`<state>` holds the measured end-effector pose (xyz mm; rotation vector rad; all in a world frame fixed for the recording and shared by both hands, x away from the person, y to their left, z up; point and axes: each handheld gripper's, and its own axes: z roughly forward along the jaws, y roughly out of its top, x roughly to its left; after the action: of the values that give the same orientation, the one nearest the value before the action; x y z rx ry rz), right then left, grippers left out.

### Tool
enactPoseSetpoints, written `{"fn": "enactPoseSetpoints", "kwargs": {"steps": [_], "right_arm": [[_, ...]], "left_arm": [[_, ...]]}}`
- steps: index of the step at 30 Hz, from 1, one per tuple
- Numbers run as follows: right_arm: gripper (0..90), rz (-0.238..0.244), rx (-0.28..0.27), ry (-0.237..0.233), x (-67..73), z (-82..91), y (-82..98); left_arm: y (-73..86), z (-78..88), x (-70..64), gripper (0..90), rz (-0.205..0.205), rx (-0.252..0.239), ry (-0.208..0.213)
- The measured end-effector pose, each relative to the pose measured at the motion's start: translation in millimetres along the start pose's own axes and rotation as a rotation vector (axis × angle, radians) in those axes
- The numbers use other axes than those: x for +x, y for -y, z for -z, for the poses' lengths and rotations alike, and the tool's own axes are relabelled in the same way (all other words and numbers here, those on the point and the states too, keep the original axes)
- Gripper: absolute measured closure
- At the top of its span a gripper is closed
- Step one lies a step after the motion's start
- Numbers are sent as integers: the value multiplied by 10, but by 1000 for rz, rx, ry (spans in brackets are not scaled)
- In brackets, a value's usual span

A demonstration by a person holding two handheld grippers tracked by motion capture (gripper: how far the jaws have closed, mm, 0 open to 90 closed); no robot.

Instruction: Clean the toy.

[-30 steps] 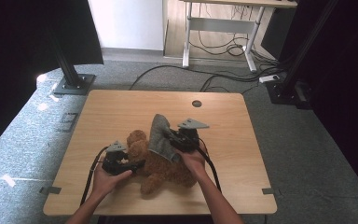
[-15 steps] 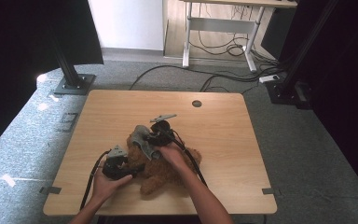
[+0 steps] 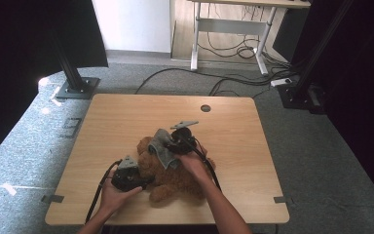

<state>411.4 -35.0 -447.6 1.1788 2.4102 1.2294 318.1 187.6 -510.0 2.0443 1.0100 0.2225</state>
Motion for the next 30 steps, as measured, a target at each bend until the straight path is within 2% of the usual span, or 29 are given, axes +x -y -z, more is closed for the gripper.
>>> {"fn": "enactPoseSetpoints", "kwargs": {"steps": [5,9,14,16,17,23,30], "right_arm": [[788,-19,-10,28,-180,223,121],[788,-61,-7,34,-369,350,271],[787,-127,-41,47,-568,534,455],[787,-135,-46,49,-585,562,475],[787,-142,-65,58,-633,641,538],[787,-179,-81,73,-740,765,718],[786,-193,-112,75,-724,731,797]], "left_arm": [[-5,-3,17,365,13,-3,7],[-5,-4,17,365,12,-4,6],[-4,-11,15,365,11,-5,4],[-5,-12,16,365,10,-5,4],[-5,-12,17,365,10,-5,4],[-4,-13,18,365,11,-3,6],[10,-13,44,347,16,3,26]]}}
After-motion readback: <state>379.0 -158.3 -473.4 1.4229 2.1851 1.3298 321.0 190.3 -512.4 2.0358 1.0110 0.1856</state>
